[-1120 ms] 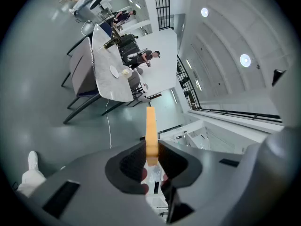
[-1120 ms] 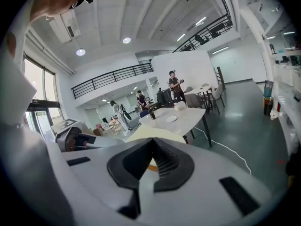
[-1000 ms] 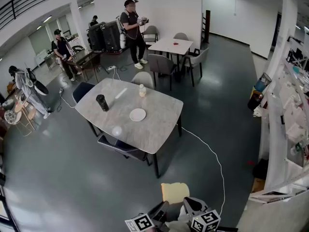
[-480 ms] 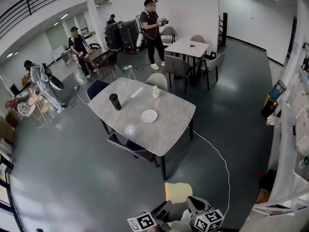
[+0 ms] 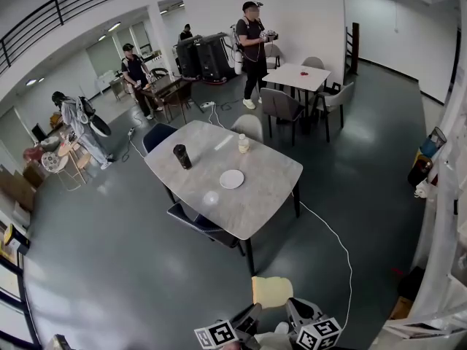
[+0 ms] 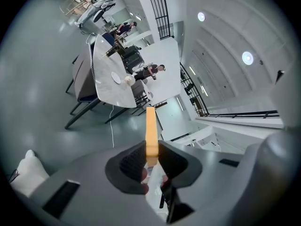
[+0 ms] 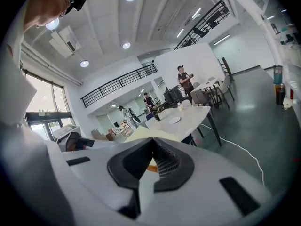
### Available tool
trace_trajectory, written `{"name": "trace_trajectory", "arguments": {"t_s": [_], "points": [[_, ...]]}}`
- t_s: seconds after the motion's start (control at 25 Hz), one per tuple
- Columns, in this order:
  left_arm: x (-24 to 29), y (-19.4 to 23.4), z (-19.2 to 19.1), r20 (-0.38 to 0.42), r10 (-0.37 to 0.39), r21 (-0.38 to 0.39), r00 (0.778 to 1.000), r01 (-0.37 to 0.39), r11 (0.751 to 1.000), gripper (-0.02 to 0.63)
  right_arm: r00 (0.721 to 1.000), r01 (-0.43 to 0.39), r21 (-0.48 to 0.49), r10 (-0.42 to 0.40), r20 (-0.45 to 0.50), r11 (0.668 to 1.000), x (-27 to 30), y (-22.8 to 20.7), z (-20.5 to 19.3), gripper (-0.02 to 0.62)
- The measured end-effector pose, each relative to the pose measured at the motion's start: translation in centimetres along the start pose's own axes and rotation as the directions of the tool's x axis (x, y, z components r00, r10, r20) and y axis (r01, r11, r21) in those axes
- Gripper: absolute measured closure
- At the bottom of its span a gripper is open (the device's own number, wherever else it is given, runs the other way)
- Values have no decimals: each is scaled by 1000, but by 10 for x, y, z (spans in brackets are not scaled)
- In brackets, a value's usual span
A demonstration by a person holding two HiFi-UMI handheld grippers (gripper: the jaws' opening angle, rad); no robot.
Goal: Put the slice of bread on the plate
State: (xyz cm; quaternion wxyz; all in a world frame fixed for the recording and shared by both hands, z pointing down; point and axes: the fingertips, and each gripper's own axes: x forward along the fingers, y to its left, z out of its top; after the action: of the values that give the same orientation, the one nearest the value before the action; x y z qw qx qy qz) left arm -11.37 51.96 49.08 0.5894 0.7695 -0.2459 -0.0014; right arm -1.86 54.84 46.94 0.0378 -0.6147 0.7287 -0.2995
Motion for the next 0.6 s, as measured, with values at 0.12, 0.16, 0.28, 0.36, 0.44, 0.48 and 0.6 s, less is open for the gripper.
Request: {"name": "trace_trajectory", "arguments": {"t_s": [0.12, 0.16, 0.28, 0.36, 0.44, 0.48, 0.6], "points": [[10, -1, -12, 10, 12, -11, 1000, -12, 1000, 517, 1000, 3, 4, -3, 1, 1000, -10, -20, 2, 589], [15, -1, -15, 11, 13, -17, 1000, -13, 1000, 517, 1000, 7, 8, -7, -1, 1000, -11, -27, 2, 589], [24, -4, -17, 6, 21, -12, 1000, -21, 1000, 517, 1000, 21, 15, -21, -2, 1000, -13, -41, 3, 591], [26, -7, -15, -3, 42, 6, 999, -42, 999, 517, 1000, 21, 20, -21, -7, 1000, -13, -43, 5, 589], [31, -6, -13, -12, 66, 12, 998, -66, 998, 517, 1000, 20, 29, -20, -19, 999, -9, -47, 6, 589], [36, -5, -12, -15, 60, 4, 998, -60, 998, 517, 1000, 20, 32, -19, -23, 999, -5, -49, 6, 589], [53, -1, -3, -26, 28, -21, 999, -28, 999, 517, 999, 30, 33, -29, -19, 999, 7, -57, 12, 589]]}}
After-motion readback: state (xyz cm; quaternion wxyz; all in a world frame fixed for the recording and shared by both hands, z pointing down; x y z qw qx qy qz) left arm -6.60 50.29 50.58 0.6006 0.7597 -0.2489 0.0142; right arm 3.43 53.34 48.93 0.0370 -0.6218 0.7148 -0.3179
